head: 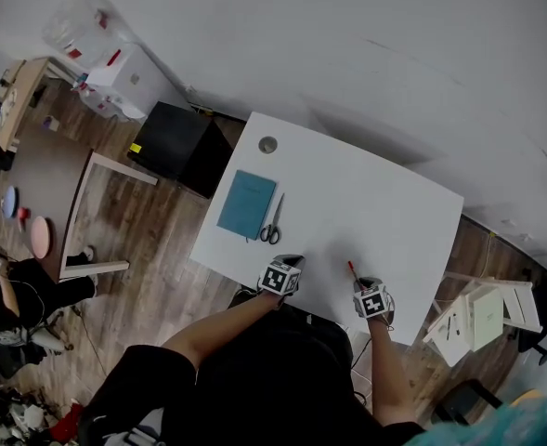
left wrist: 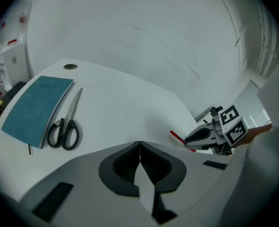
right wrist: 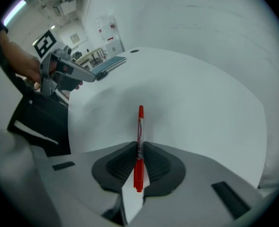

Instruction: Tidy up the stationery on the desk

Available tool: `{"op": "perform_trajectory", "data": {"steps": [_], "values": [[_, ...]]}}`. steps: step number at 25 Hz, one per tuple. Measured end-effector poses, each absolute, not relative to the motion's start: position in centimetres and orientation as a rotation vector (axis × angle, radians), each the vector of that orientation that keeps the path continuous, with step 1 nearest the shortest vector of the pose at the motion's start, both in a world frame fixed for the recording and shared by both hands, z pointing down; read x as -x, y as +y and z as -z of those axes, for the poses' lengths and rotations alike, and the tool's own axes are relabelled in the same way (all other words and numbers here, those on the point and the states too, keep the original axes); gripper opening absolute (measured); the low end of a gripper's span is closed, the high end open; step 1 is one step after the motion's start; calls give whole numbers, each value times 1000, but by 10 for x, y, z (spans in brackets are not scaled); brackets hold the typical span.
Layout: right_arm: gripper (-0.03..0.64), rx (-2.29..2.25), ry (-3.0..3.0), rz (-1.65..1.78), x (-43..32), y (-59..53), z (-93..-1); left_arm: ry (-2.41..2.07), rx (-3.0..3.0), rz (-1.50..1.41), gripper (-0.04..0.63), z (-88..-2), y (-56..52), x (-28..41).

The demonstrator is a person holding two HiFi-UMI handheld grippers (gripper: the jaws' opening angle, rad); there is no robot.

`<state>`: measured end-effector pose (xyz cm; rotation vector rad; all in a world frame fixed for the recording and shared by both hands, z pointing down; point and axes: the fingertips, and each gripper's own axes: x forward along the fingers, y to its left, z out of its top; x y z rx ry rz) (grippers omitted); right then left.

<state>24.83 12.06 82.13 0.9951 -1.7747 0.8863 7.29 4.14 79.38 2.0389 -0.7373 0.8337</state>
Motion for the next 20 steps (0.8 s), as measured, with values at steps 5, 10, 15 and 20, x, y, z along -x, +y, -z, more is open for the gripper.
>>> {"op": "perform_trajectory", "data": {"steps": [5, 10, 15, 20], "values": [[62, -1126, -1818, -1031, -211, 101, -808, -755, -2050, -818, 14, -789, 24, -49], [63, -1224, -1835, -1053, -167, 73, -797, -752, -2068, -802, 14, -784, 8, -18], [63, -1322, -1860, -1172, -119, 40, -790, -726, -2120, -828, 14, -779, -11, 19], [63, -1398, -1867, -1250, -76, 5, -786, -710, -2191, -815, 14, -769, -30, 51]]}}
